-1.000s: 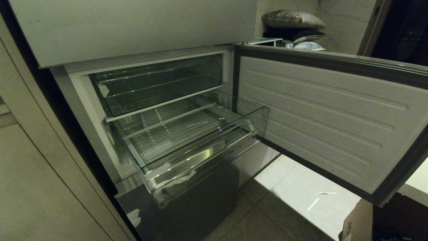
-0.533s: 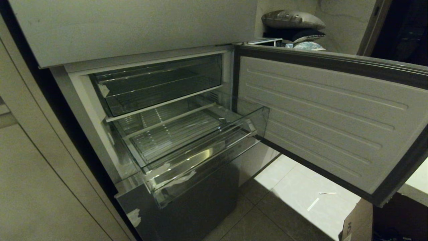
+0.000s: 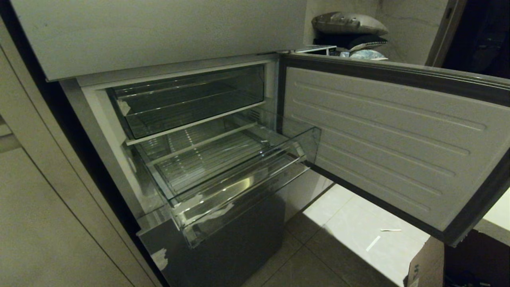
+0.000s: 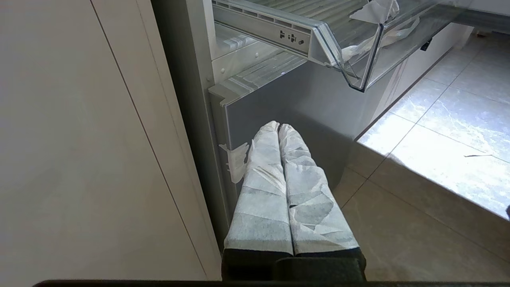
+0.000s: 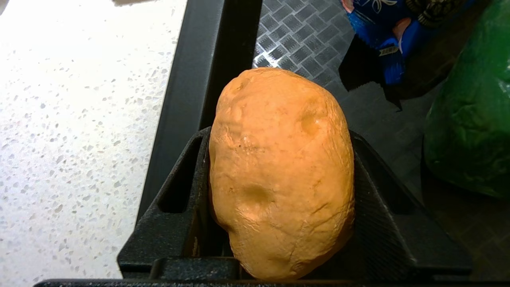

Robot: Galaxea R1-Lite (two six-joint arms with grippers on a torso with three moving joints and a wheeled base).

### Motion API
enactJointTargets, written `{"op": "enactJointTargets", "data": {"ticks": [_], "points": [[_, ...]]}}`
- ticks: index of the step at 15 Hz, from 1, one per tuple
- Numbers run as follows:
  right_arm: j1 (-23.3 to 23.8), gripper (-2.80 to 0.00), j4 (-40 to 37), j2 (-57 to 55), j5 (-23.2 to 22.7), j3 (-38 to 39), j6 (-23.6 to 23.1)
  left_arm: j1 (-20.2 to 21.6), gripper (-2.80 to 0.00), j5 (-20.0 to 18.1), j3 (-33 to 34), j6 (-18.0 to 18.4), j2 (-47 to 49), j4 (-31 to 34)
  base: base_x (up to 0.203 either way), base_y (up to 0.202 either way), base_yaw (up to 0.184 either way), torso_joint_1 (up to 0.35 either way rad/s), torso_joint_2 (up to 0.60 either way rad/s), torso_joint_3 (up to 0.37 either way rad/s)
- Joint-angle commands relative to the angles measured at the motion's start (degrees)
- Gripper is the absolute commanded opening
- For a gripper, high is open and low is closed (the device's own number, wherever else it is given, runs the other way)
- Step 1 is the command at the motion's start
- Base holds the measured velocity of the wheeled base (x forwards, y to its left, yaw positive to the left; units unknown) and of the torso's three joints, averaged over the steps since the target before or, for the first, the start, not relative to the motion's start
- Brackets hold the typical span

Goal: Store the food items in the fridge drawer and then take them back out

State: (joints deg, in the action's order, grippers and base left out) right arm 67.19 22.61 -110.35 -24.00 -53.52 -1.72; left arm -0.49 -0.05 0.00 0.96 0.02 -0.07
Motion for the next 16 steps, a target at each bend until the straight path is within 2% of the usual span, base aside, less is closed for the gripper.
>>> {"op": "enactJointTargets", "data": {"ticks": [1,5,7,11,14,16], "points": [[0.0,-2.8,-0.3,1.7,-0.2,0.6,0.0,0.0,-2.8,0.0,0.0,0.0,0.0,0.0,0.0,0.0,0.0,0.0,0.0,0.0],[0.5,-2.8,-0.9,10.9,-0.8,5.8,-0.1,0.0,-2.8,0.0,0.0,0.0,0.0,0.0,0.0,0.0,0.0,0.0,0.0,0.0],[0.7,-2.8,-0.9,19.7,-1.1,10.7,-0.4,0.0,-2.8,0.0,0.0,0.0,0.0,0.0,0.0,0.0,0.0,0.0,0.0,0.0],[0.3,-2.8,-0.9,36.2,-1.8,26.0,-6.5,0.0,-2.8,0.0,-0.1,0.0,0.0,0.0,0.0,0.0,0.0,0.0,0.0,0.0],[-3.1,-2.8,-0.8,46.0,-2.1,38.5,-9.9,0.0,-2.8,0.0,0.0,0.0,0.0,0.0,0.0,0.0,0.0,0.0,0.0,0.0],[-8.2,-2.8,-0.8,51.2,-2.3,44.8,-11.7,0.0,-2.8,0.0,0.0,0.0,0.0,-0.1,0.0,0.0,0.0,0.0,0.0,0.0]]}}
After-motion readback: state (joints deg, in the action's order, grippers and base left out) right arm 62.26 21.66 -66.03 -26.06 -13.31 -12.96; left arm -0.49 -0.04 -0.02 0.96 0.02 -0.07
